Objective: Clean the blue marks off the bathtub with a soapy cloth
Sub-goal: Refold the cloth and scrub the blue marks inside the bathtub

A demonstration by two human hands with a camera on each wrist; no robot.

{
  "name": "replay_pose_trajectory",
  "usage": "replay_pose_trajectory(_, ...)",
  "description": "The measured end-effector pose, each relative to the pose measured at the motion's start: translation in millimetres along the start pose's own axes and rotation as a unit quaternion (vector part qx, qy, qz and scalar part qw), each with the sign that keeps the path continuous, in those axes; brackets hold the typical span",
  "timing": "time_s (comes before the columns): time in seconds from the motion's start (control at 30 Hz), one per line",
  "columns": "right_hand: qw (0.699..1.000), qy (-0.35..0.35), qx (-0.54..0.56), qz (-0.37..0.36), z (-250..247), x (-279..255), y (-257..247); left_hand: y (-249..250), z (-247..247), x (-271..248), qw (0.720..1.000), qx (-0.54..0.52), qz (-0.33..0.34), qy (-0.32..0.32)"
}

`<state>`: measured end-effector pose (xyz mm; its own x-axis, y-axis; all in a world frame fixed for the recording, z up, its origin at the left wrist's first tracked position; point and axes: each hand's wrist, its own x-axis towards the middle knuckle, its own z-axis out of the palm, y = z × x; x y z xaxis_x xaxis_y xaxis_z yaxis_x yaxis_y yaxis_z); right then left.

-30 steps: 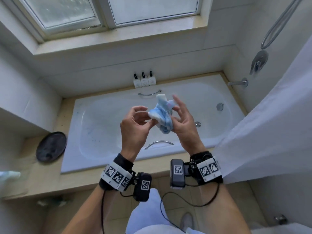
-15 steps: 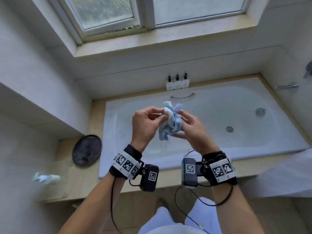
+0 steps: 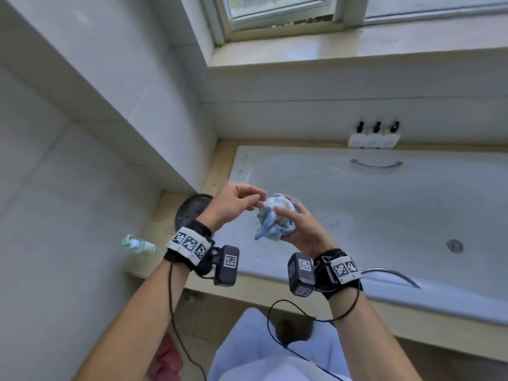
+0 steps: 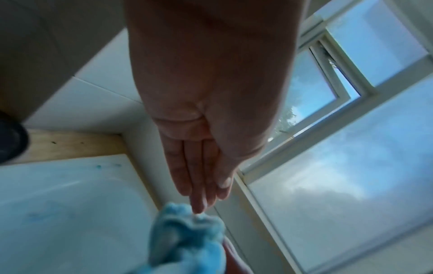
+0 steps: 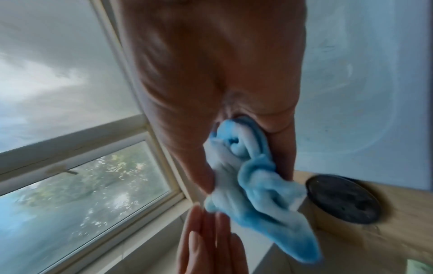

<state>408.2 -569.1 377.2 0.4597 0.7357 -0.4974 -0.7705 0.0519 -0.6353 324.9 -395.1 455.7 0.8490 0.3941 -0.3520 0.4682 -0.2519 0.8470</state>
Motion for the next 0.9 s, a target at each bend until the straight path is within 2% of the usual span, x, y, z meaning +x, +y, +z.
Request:
replay_pose_trajectory(0.13, 0.997, 0.059, 0.055, 0.007, -5.4, 36.8, 24.8, -66.4, -45.2, 17.4, 0.996, 0.028, -0.054, 0.058)
replay_pose_trajectory(0.2, 0.993, 0.102, 0.054, -0.012, -7.6, 55.7, 38.0, -109.2, -67.1, 32.6, 0.988, 0.08, -0.093, 0.09)
replay_pose_trajectory(0.27, 0.991, 0.116, 0.058, -0.021, -11.1, 61.3, 45.2, -144.8, -75.5, 39.0, 0.975, 0.128, -0.143, 0.114)
replay_pose_trajectory(0.33, 0.987, 0.143, 0.068, -0.028, -4.7, 80.7, 65.3, -193.8, -89.8, 54.2, 0.962, 0.175, -0.177, 0.11)
replay_pose_trajectory(0.4, 0.978, 0.192, 0.07, -0.039, 5.0, 101.7, 90.1, -238.9, -97.1, 71.3, 0.952, 0.228, -0.187, 0.078)
replay_pose_trajectory(0.5, 0.959, 0.279, 0.024, -0.048, 15.3, 145.4, 136.4, -296.2, -97.8, 101.9, 0.939, 0.296, -0.173, 0.031)
replay_pose_trajectory(0.6, 0.947, 0.313, -0.063, -0.041, 15.6, 201.7, 196.9, -358.4, -90.2, 135.8, 0.919, 0.369, -0.133, -0.048)
replay_pose_trajectory(0.67, 0.935, 0.313, -0.162, -0.036, 13.1, 237.3, 244.4, -399.1, -82.9, 154.6, 0.904, 0.403, -0.1, -0.101)
replay_pose_trajectory(0.73, 0.914, 0.292, -0.28, -0.024, 9.8, 270.9, 288.5, -436.9, -75.6, 177.1, 0.893, 0.427, -0.065, -0.127)
replay_pose_trajectory(0.83, 0.894, 0.249, -0.369, -0.047, -3.3, 321.1, 335.1, -484.4, -68.2, 214.8, 0.885, 0.446, -0.029, -0.128)
replay_pose_trajectory(0.9, 0.881, 0.253, -0.393, -0.078, -18.0, 356.8, 343.8, -507.7, -65.3, 240.9, 0.88, 0.461, -0.016, -0.117)
